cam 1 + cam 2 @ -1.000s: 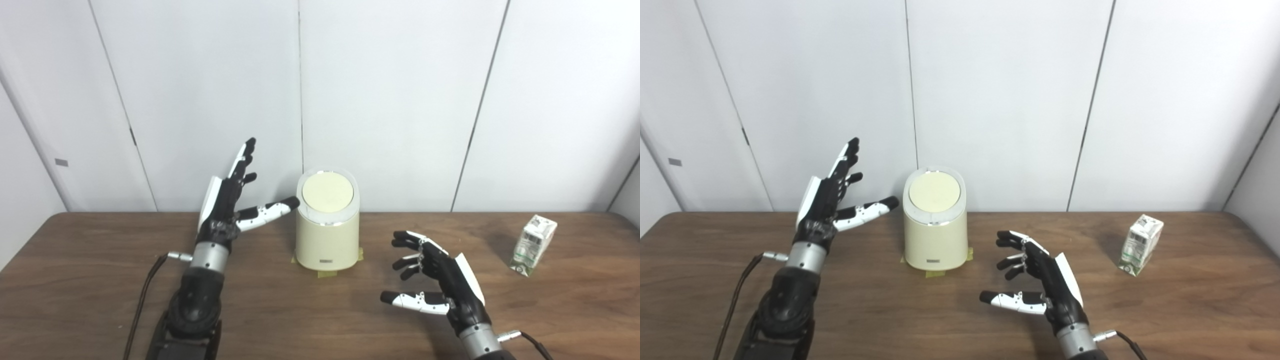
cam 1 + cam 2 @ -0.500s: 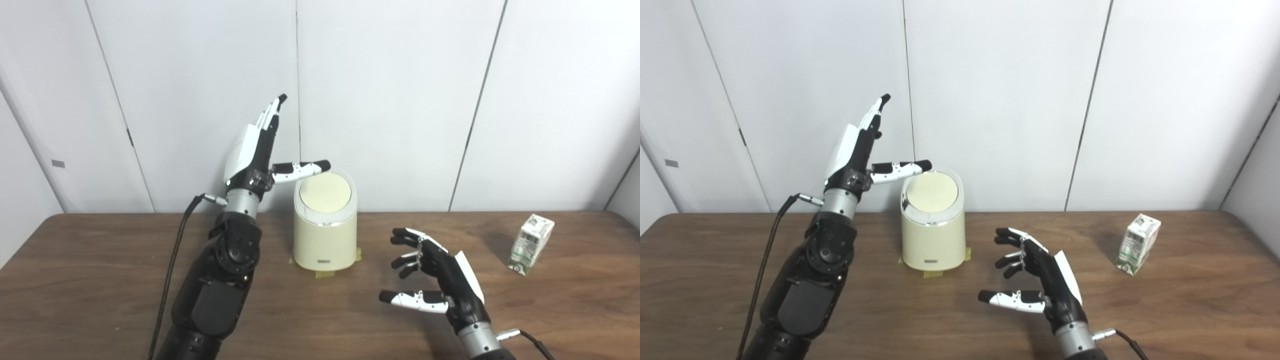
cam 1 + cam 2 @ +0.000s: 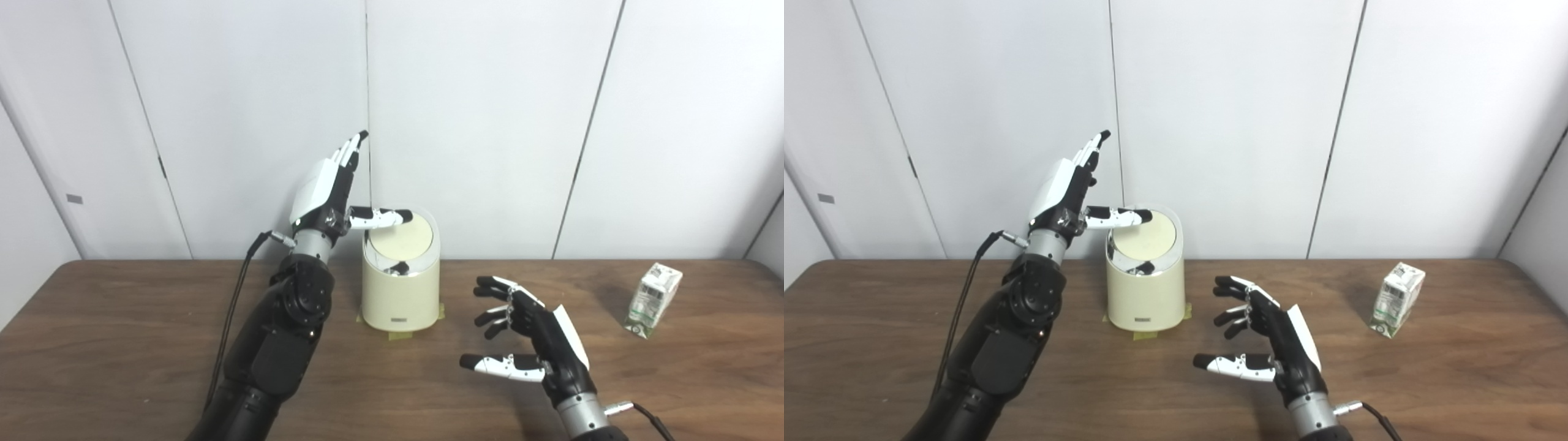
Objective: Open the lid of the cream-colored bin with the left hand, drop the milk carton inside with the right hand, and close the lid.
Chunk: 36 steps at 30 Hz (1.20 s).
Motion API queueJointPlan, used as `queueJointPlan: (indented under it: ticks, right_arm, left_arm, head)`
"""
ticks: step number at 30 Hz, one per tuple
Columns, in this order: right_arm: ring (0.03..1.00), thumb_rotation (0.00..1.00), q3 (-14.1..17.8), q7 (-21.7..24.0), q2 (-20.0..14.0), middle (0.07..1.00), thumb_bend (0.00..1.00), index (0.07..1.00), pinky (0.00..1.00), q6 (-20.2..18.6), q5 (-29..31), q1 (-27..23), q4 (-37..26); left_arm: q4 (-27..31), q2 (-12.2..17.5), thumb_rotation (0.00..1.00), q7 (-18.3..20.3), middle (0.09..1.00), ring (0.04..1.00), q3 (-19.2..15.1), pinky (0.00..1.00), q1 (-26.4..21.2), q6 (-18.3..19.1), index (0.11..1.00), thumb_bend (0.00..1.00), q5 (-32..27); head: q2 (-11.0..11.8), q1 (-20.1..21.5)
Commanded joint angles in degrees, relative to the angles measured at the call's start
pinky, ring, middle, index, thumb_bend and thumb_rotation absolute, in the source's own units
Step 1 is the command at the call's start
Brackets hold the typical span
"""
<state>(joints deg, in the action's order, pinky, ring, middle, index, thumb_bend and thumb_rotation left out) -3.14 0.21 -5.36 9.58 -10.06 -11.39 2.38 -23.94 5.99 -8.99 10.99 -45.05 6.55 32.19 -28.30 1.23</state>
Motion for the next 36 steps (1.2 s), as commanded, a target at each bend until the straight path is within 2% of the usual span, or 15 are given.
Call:
queueJointPlan:
  ticks: [1, 4, 12, 19, 23, 33, 36]
  right_arm:
    - [0.565, 0.12, 0.24, 0.02, -0.06, 0.756, 0.64, 0.783, 0.44, 1.69, 0.69, -1.63, -2.26]
    - [0.563, 0.12, 0.17, -0.06, -0.15, 0.757, 0.64, 0.784, 0.43, 1.65, 0.49, -1.63, -2.44]
    - [0.561, 0.12, 0.27, -0.19, 0.04, 0.754, 0.62, 0.782, 0.43, 1.51, 0.40, -1.57, -2.69]
    - [0.557, 0.09, 0.28, -0.02, 0.35, 0.762, 0.62, 0.782, 0.42, 0.66, 1.06, -1.46, -3.53]
    - [0.564, 0.12, 0.13, -0.12, 0.43, 0.763, 0.62, 0.784, 0.42, 0.03, 0.65, -1.31, -4.14]
    - [0.558, 0.08, 0.15, 0.11, 0.80, 0.757, 0.60, 0.784, 0.42, 0.30, 1.54, -1.26, -4.43]
    - [0.554, 0.07, 0.11, 0.22, 0.78, 0.756, 0.60, 0.784, 0.42, 0.73, 1.90, -1.24, -4.28]
  left_arm:
    - [0.86, 0.71, 0.23, -1.13, 1.000, 1.000, 0.23, 0.78, -3.31, -0.18, 1.000, 0.90, 1.02]
    - [0.37, 1.03, 0.22, -1.23, 1.000, 1.000, 0.76, 0.79, -3.07, -0.44, 1.000, 0.92, 1.28]
    - [-0.09, 3.02, 0.24, -1.19, 1.000, 0.994, 4.28, 0.87, -2.44, 1.01, 1.000, 0.97, 5.36]
    - [-0.63, 3.84, 0.19, 0.10, 0.996, 0.988, 4.80, 0.87, -1.72, 0.87, 1.000, 0.96, 5.05]
    - [-1.32, 4.31, 0.19, 0.06, 0.993, 0.985, 5.98, 0.87, -1.25, 1.18, 1.000, 0.96, 6.46]
    - [-3.85, 4.23, 0.20, -3.72, 0.978, 0.961, 8.70, 0.88, -0.95, 1.75, 1.000, 0.96, 11.11]
    - [-3.78, 4.21, 0.22, -3.84, 0.979, 0.959, 9.16, 0.89, -1.08, 2.05, 1.000, 0.95, 11.69]
  head:
    - [-0.09, 0.00]
    - [-0.20, 0.06]
    - [-0.59, 0.14]
    - [-0.89, 0.27]
    - [-0.96, 0.58]
    - [-1.15, 0.62]
    - [-1.28, 0.63]
